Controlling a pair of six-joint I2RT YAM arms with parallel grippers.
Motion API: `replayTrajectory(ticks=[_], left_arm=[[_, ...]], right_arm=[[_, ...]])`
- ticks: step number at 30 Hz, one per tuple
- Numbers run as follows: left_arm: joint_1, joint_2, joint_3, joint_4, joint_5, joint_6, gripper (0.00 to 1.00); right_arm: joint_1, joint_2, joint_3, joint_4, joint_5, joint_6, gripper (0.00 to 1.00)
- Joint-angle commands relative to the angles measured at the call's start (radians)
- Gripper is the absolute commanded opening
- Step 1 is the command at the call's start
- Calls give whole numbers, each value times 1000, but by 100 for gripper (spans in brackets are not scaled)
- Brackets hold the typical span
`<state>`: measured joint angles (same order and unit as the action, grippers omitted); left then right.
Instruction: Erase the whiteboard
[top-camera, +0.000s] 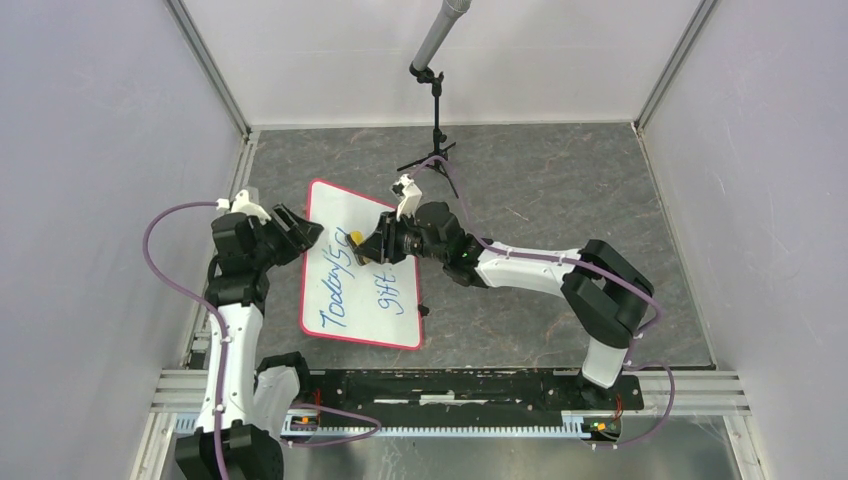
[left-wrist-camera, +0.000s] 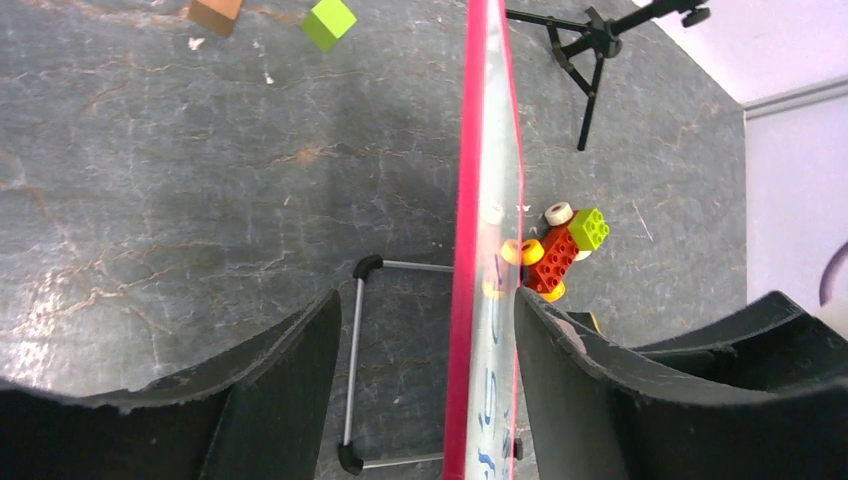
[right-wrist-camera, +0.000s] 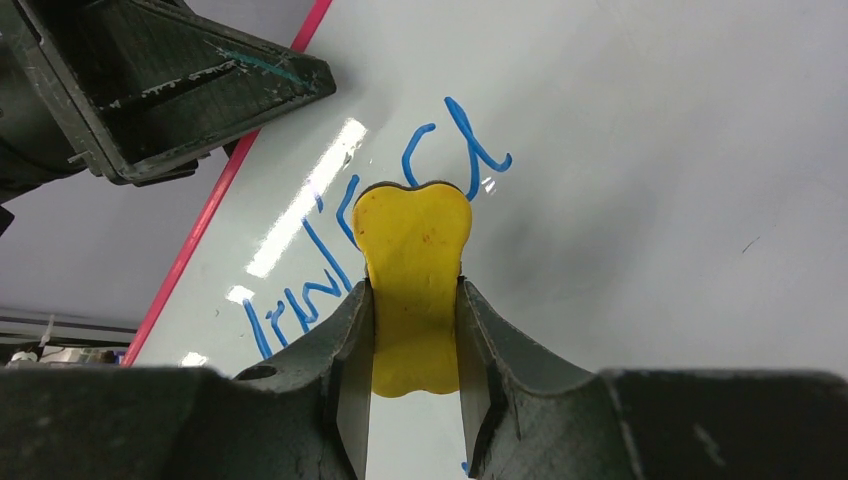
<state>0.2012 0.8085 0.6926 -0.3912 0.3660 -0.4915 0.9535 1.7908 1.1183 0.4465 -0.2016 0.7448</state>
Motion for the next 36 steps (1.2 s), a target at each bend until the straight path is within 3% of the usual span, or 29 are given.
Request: replayTrajectory(ticks=[1, 9, 20, 30, 36], left_arm=[[5, -28, 2, 110, 72, -38, 68], [3, -43, 12, 77, 30, -14, 56], [1, -19, 9, 78, 36, -11, 42], [0, -18, 5, 78, 43, -12, 41], [1, -20, 2, 78, 46, -13, 40]], right_arm=[[0, 17, 50, 17, 15, 2, 28], [1, 79, 159, -46, 26, -8, 29], [29, 189, 391, -275, 113, -106, 30], [36, 213, 455, -316, 128, -159, 34], [37, 215, 464, -321, 116, -169, 45]])
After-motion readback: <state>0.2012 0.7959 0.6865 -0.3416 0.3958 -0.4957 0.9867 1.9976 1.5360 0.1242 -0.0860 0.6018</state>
